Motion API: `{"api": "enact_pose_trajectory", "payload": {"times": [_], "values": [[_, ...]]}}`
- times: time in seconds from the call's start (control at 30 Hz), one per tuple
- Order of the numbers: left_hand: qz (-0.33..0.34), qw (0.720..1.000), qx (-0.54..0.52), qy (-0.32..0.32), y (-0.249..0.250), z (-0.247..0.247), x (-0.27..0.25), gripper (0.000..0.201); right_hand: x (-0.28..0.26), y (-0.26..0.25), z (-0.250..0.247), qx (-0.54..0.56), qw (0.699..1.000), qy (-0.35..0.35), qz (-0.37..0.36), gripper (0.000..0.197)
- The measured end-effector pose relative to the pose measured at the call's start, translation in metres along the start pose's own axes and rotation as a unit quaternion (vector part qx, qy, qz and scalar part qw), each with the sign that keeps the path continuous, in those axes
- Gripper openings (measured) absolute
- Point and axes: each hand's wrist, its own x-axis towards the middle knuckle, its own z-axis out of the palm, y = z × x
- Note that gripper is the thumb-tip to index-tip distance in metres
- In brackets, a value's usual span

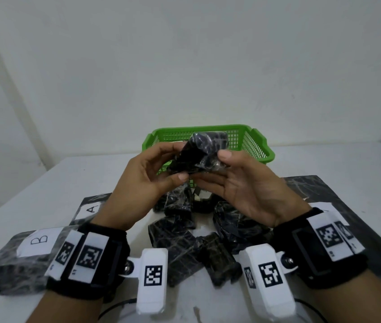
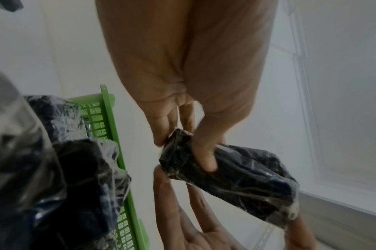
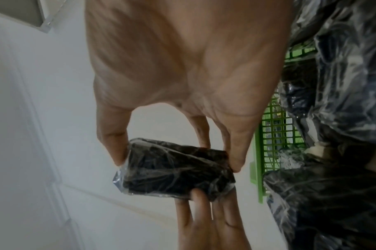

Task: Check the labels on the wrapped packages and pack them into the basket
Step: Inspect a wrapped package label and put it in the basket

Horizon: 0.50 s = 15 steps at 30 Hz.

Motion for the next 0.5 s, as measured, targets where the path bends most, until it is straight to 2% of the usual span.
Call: {"api": "enact_pose_trajectory", "payload": {"times": [0.07, 0.13, 0.23, 0.33, 0.4, 0.5], "values": [[-0.022, 0.999, -0.009, -0.038, -0.0014, -0.0015, -0.0008, 0.076, 0.0032, 0.0020, -0.0008, -0.032, 0.999, 0.022, -0.032, 0.074], [-0.071, 0.997, -0.027, -0.031, -0.0011, 0.0011, -0.0004, 0.097, 0.0070, 0.0053, -0.0017, -0.054, 0.997, 0.037, -0.047, 0.065], [-0.100, 0.995, -0.007, -0.015, -0.0002, 0.0054, 0.0009, 0.097, 0.0079, 0.0076, -0.0026, -0.095, 0.993, 0.040, -0.051, 0.060], [-0.099, 0.995, -0.006, 0.013, -0.0011, 0.0025, 0.0011, 0.095, 0.0043, 0.0057, 0.0008, -0.068, 0.997, 0.019, -0.038, 0.049], [-0.102, 0.995, -0.008, 0.019, -0.0006, 0.0021, -0.0003, 0.109, 0.0044, 0.0042, 0.0039, -0.043, 0.998, 0.024, -0.028, 0.055], [-0.110, 0.994, -0.005, -0.005, 0.0016, 0.0062, -0.0031, 0.111, 0.0077, 0.0068, 0.0008, -0.084, 0.994, 0.046, -0.045, 0.084]]}}
